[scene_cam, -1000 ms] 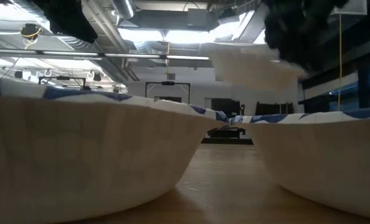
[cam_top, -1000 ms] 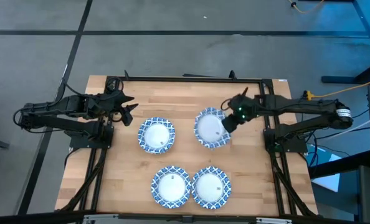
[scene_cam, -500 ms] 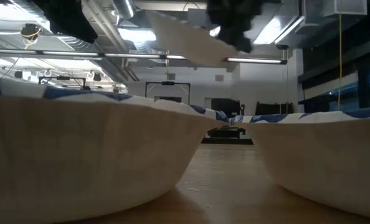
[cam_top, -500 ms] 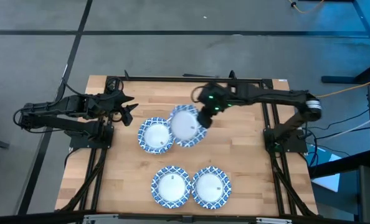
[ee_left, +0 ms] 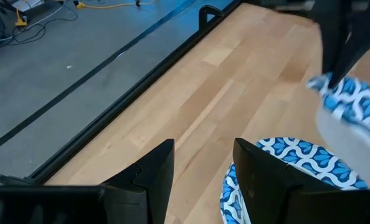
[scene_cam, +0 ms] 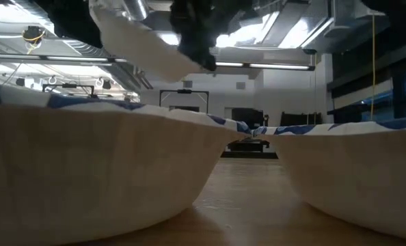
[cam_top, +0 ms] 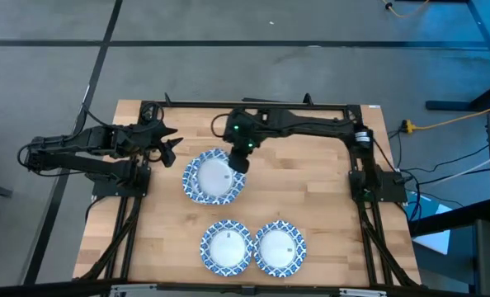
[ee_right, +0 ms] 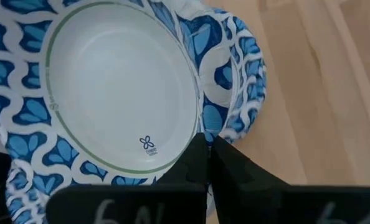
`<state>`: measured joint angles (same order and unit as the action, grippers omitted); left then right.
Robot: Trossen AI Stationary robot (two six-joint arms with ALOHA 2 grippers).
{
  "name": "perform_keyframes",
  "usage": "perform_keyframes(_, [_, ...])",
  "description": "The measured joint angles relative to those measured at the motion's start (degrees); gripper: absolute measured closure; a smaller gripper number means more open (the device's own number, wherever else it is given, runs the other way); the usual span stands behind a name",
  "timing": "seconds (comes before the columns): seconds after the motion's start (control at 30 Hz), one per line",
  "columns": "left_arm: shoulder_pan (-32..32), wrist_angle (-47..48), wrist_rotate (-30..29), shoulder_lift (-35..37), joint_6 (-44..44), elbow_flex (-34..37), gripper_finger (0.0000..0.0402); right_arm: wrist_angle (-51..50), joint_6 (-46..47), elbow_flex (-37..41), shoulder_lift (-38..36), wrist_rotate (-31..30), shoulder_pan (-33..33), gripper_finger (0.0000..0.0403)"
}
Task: Nest bowls inside each other
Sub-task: Stack the white bowl on the white bowl
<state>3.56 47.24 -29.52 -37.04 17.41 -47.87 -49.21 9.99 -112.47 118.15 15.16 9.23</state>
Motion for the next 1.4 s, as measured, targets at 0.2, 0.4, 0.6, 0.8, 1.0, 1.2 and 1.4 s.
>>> perform_keyframes(0.2, [0.0, 0.0, 0.5, 0.0, 0.0, 0.0, 0.0243, 0.1, -1.1, -2.2, 4.6, 0.0, 0.0, 0.0397])
perform_keyframes(0.4, [0.0, 0.0, 0.5, 0.0, 0.0, 0.0, 0.0243, 1.3, -1.3, -2.8, 7.6, 0.1, 0.0, 0.0397])
perform_keyframes(0.6, [0.0, 0.3, 0.5, 0.0, 0.0, 0.0, 0.0243, 4.5, -1.0, -2.8, 8.7, 0.1, 0.0, 0.0397])
perform_keyframes(0.8, [0.0, 0.3, 0.5, 0.0, 0.0, 0.0, 0.0243, 7.7, 0.0, -2.8, 9.0, 0.0, 0.0, 0.0397])
perform_keyframes(1.0, [0.0, 0.3, 0.5, 0.0, 0.0, 0.0, 0.0243, 8.5, 0.0, -2.8, 9.6, -0.4, 0.0, 0.0396])
perform_keyframes(1.2, [0.0, 0.3, 0.5, 0.0, 0.0, 0.0, 0.0243, 7.6, 0.1, -2.8, 10.2, -0.5, 0.0, 0.0396])
perform_keyframes(1.4, [0.0, 0.3, 0.5, 0.0, 0.0, 0.0, 0.0243, 5.7, -0.2, -2.8, 10.2, -3.2, 0.2, 0.0396])
